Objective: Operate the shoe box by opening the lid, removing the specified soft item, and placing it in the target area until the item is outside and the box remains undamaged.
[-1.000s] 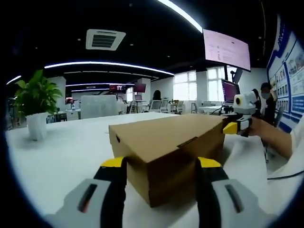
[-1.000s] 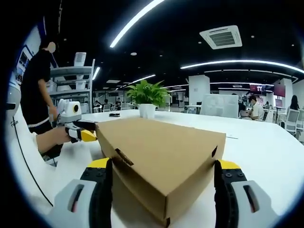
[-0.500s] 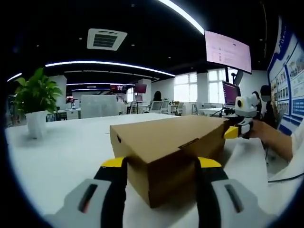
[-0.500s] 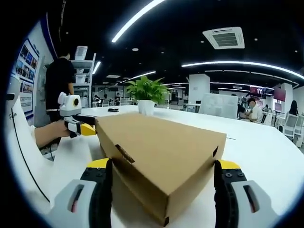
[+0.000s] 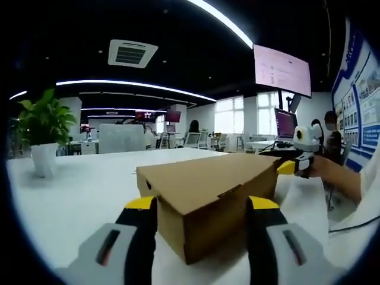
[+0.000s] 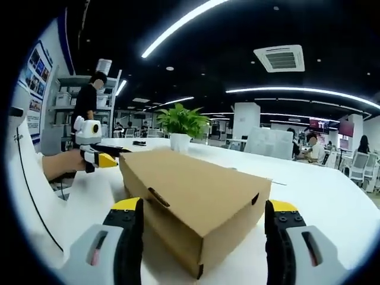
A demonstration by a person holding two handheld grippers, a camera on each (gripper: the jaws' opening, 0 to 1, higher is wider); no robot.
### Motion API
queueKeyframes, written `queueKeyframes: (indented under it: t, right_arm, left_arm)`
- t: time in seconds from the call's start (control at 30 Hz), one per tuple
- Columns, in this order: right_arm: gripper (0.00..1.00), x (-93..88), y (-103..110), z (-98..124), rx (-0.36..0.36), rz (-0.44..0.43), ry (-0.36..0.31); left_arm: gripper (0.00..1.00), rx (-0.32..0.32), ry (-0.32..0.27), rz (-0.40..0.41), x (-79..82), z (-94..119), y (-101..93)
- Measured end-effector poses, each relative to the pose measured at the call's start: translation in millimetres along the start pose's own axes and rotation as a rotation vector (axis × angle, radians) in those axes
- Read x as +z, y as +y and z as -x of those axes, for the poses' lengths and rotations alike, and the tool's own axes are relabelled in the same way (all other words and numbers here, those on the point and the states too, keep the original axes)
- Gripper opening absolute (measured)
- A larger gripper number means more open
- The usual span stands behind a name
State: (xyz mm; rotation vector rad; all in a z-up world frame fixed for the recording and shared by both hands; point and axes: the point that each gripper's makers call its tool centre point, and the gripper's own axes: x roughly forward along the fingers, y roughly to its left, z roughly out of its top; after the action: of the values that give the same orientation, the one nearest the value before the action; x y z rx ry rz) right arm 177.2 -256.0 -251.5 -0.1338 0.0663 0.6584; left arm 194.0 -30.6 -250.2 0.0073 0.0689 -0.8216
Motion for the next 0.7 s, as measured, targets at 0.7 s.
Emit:
queueKeyframes:
  t: [0.7]
  right_arm:
    - [0.82, 13.7, 8, 31, 0.034, 0.120, -0.007]
  left_arm:
    - [0.67, -0.020, 0.073, -0.212, 11.8, 38, -19.1]
